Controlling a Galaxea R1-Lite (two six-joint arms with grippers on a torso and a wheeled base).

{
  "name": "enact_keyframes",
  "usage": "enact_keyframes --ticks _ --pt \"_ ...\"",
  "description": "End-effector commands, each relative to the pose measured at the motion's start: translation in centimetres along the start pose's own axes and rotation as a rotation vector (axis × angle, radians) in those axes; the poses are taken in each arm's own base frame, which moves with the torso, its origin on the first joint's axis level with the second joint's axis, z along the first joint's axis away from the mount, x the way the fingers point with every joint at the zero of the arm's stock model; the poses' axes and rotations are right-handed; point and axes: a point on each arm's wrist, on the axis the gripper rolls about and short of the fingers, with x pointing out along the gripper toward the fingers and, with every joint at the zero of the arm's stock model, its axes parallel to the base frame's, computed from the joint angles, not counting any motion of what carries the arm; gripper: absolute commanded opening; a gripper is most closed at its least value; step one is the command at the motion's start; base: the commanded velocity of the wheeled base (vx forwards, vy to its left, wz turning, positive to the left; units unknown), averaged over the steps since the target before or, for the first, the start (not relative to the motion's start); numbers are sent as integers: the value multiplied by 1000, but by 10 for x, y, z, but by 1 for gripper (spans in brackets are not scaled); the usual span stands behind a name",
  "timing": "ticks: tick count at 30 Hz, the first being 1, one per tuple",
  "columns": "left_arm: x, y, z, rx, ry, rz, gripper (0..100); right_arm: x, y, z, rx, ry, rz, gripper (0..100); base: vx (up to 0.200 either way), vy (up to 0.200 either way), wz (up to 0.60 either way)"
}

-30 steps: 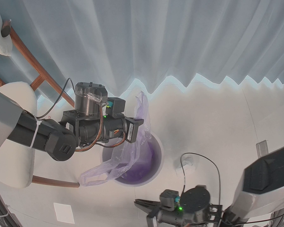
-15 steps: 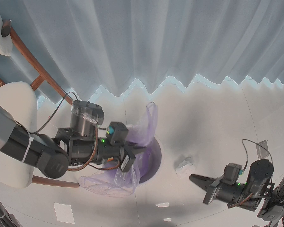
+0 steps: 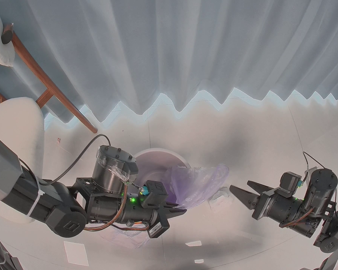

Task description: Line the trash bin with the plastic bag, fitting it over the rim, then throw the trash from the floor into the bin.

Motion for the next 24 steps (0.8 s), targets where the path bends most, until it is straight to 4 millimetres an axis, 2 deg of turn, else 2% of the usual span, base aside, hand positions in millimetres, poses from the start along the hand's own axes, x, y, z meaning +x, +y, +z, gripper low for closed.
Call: enact_keyframes --ticks 1,3,5,10,17,24 --pt "3 4 2 -27 10 57 0 -25 25 5 0 43 86 100 0 0 0" --pt "3 4 3 -26 10 65 0 -28 26 3 6 74 83 100 0 0 0" --pt "3 5 3 -26 10 78 0 -31 30 4 59 179 41 100 0 0 0" --pt "4 5 4 -17 8 84 0 -13 46 28 196 211 -18 100 0 0 0" --pt "5 2 7 -13 3 82 0 16 58 42 208 229 -45 100 0 0 0" --pt "6 2 7 -13 -1 80 0 38 40 37 198 221 -156 100 0 0 0"
